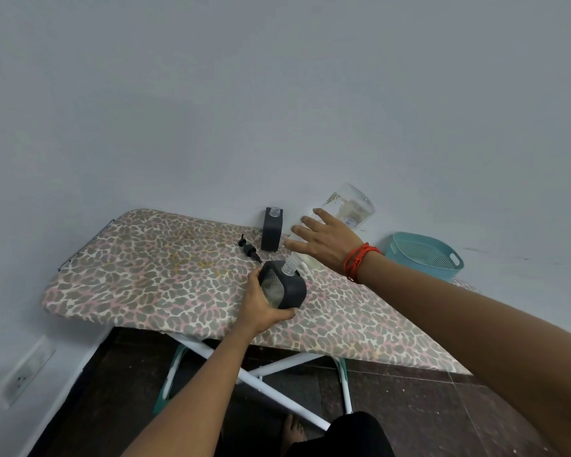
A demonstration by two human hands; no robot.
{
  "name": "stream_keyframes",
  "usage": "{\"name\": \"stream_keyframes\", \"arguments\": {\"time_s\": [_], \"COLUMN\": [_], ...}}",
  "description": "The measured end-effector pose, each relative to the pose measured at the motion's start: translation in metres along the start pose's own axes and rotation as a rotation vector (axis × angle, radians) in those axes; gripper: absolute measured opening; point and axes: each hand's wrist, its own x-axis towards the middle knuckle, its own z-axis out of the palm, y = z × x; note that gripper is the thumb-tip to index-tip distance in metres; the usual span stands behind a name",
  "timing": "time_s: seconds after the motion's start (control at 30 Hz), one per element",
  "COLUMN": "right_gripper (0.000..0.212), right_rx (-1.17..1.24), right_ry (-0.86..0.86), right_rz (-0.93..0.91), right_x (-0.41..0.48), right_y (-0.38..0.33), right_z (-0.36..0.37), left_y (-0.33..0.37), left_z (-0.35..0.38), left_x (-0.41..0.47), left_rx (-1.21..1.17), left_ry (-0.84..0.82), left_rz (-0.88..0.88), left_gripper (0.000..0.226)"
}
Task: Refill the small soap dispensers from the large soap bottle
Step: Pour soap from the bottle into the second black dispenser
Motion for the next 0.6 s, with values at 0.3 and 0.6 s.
{"name": "stream_keyframes", "arguments": {"time_s": [0.3, 0.6], "right_gripper": [0.049, 0.05], "right_rx": [-0.093, -0.139], "right_ry": [-0.032, -0.057], "right_rz": [-0.045, -0.053], "right_x": [0.01, 0.014], "right_y": [-0.004, -0.005], "right_z": [-0.015, -0.022], "left_y": [0.002, 0.005], "left_z": [0.001, 0.0], "left_x": [-0.001, -0.003], "left_rx": [0.001, 0.006], "left_ry": [0.04, 0.048], "left_rz": [-0.032, -0.033], "left_gripper": [0.129, 0.128]}}
